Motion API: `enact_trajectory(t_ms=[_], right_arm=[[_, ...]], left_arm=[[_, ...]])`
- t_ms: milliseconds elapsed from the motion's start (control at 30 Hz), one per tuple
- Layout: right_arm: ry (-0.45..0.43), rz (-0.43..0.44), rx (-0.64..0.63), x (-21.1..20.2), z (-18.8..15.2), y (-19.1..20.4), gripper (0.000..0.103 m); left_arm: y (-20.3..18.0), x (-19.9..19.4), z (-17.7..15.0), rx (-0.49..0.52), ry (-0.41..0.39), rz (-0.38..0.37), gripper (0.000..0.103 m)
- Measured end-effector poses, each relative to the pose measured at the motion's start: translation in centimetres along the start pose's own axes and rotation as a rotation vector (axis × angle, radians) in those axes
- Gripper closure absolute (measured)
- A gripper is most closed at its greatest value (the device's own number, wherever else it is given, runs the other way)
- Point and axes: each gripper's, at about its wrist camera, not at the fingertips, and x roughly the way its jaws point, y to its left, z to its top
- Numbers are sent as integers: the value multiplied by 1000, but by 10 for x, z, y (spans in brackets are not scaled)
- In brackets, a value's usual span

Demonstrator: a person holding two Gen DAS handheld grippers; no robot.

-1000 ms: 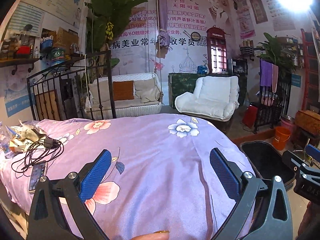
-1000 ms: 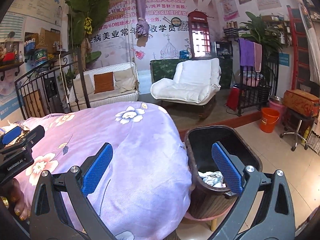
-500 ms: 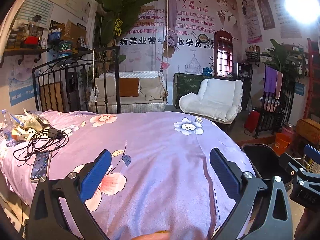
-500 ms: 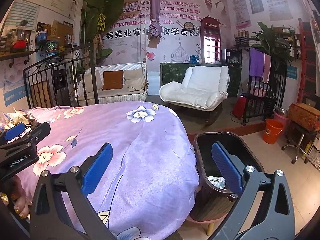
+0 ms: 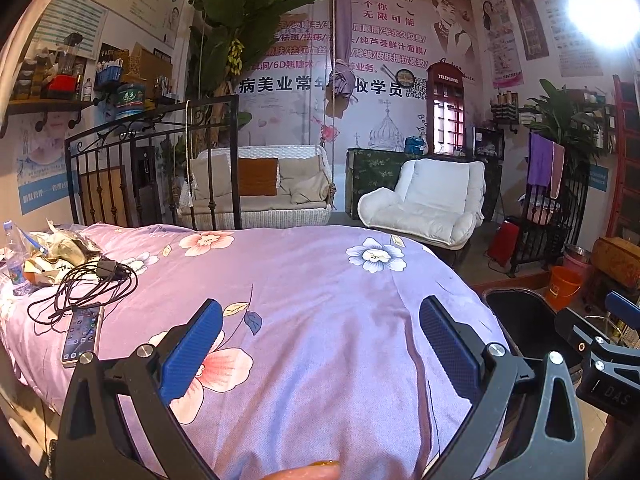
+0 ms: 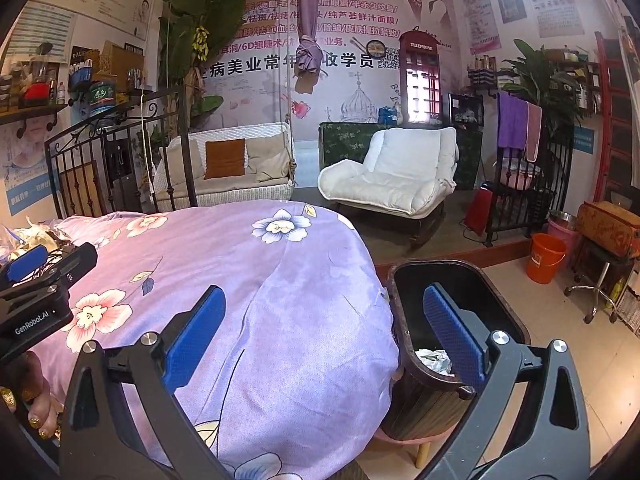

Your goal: Collect trash

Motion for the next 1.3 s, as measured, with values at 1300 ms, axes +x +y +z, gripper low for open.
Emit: enact_trajectory(t_ms=[1300], right_arm=[[9, 1, 3, 2, -3, 2, 5]], left_arm=[[0, -1, 0, 1, 1, 1, 5]])
